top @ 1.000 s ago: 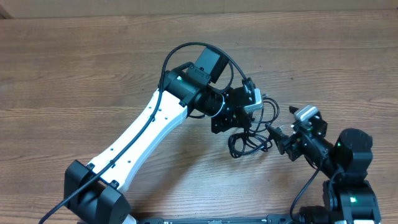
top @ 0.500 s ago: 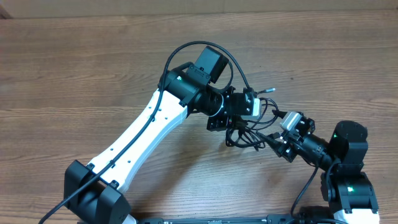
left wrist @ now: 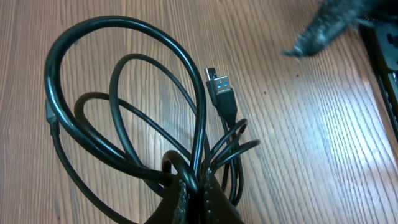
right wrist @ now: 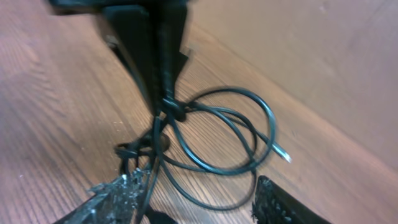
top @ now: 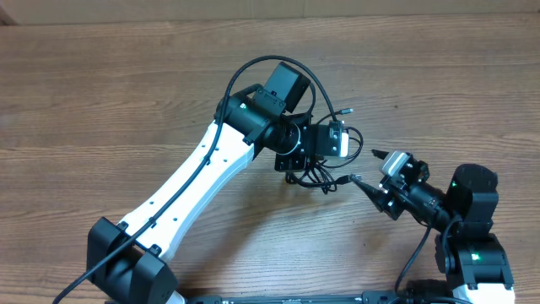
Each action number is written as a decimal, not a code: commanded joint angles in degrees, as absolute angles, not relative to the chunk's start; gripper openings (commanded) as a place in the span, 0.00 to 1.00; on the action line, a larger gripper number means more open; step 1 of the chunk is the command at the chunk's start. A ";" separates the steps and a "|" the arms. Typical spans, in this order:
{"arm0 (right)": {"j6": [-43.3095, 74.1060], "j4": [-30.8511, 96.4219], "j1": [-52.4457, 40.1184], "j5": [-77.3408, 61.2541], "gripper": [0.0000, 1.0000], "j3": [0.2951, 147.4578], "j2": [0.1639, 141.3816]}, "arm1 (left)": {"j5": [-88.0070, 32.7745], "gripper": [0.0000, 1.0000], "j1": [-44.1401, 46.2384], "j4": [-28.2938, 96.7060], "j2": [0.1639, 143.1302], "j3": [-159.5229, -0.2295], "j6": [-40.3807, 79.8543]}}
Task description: Untangle cables
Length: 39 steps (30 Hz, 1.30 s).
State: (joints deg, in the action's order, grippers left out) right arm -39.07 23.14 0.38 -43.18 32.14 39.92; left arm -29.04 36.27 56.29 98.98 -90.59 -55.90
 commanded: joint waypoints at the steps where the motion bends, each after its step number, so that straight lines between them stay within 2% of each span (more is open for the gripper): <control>1: -42.81 22.83 0.32 -50.00 0.58 33.82 39.79 | -36.12 0.04 36.97 55.31 96.97 -92.03 -58.81; 13: -45.58 22.57 0.32 -52.84 0.52 33.82 40.66 | -49.06 0.04 37.19 54.76 96.97 -92.03 -61.80; 17: -45.56 21.30 0.32 -52.88 0.45 33.82 42.59 | -54.06 0.04 37.28 54.83 96.97 -92.03 -64.07; 23: -45.58 17.87 0.32 -56.75 0.40 33.82 43.75 | -54.02 0.04 37.54 54.83 96.97 -92.03 -64.40; 26: -45.56 17.61 0.32 -56.73 0.31 33.82 43.75 | -54.04 0.04 37.54 54.76 96.97 -92.03 -64.77; 29: -45.52 17.67 0.32 -56.71 0.05 33.82 43.75 | -54.02 0.04 37.54 54.28 96.97 -92.03 -64.75; 39: -45.50 18.55 0.34 -56.64 0.04 33.82 43.75 | -53.69 0.04 37.52 53.30 96.97 -92.03 -64.71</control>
State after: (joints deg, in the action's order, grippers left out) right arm -45.45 18.48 0.71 -55.05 32.23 43.83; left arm -50.54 36.67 54.26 98.89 -90.78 -63.66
